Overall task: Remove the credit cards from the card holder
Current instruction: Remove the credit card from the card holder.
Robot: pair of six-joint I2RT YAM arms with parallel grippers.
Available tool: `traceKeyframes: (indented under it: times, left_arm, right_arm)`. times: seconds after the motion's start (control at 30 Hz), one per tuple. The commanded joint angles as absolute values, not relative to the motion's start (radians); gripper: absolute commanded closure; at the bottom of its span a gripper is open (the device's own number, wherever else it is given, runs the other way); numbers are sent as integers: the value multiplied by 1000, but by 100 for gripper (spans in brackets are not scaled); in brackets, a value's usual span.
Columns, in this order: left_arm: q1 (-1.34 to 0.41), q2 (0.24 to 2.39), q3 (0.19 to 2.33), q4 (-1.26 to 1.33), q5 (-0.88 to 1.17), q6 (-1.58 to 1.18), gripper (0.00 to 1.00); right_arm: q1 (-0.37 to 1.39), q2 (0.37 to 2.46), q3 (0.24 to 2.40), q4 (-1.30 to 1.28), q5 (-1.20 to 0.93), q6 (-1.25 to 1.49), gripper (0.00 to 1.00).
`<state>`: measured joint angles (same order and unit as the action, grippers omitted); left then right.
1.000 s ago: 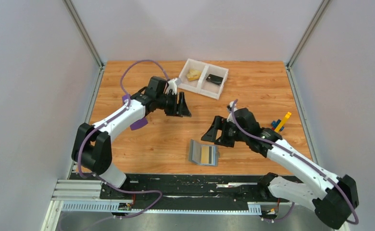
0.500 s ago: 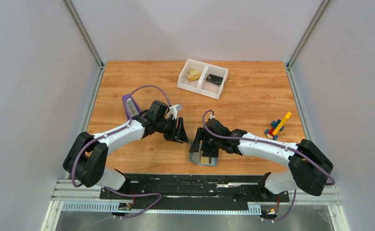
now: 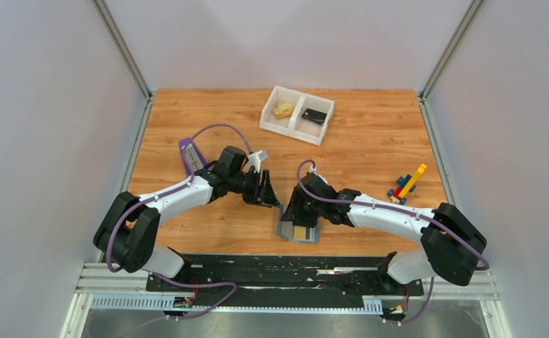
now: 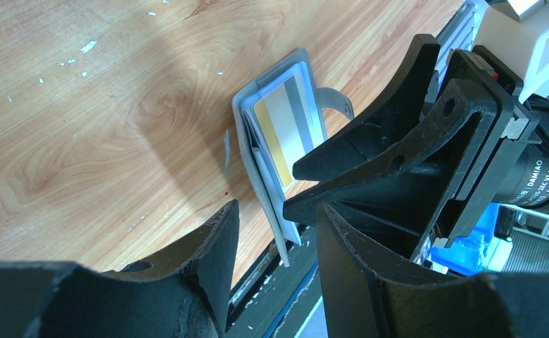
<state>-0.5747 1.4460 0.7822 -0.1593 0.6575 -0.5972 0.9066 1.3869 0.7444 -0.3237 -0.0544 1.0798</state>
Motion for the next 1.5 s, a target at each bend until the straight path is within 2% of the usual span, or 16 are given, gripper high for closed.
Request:
traceKeyframes:
  times: [0.0,0.83,1.0,1.13,1.2,1.33,1.37,1.47]
  left_arm:
    - [-575,1454,781,-123,676,-596,48]
    - [-631,1547,799,-71,674,-621,48]
    - [-643,1584,803,-50,676,-628,51]
    - [-654,1604,808,-40,679,-632,60]
    - [-656,1607,808,-37,681,-633,68]
    - [-660,1596,808,-33,680,-638,89]
    - [-660,1590,808,-32,681,-639,97]
    - [-661,1578,808,-33,680,-648,100]
  right_arm:
    - [912,1384,753,-308,-12,1084,58]
    - [910,1241,673,-316,46,1080,62]
    - [910,1226,680,-295,35,1071,58]
    - [911,1225,680,-287,34,1074,57]
    - [910,1235,680,-281,29,1074,56]
    - [912,1263,682,-251,-12,1065,53]
    - [912,1271,685,-247,-25,1063,53]
    - [912,1293,695,-247,-34,1060,51]
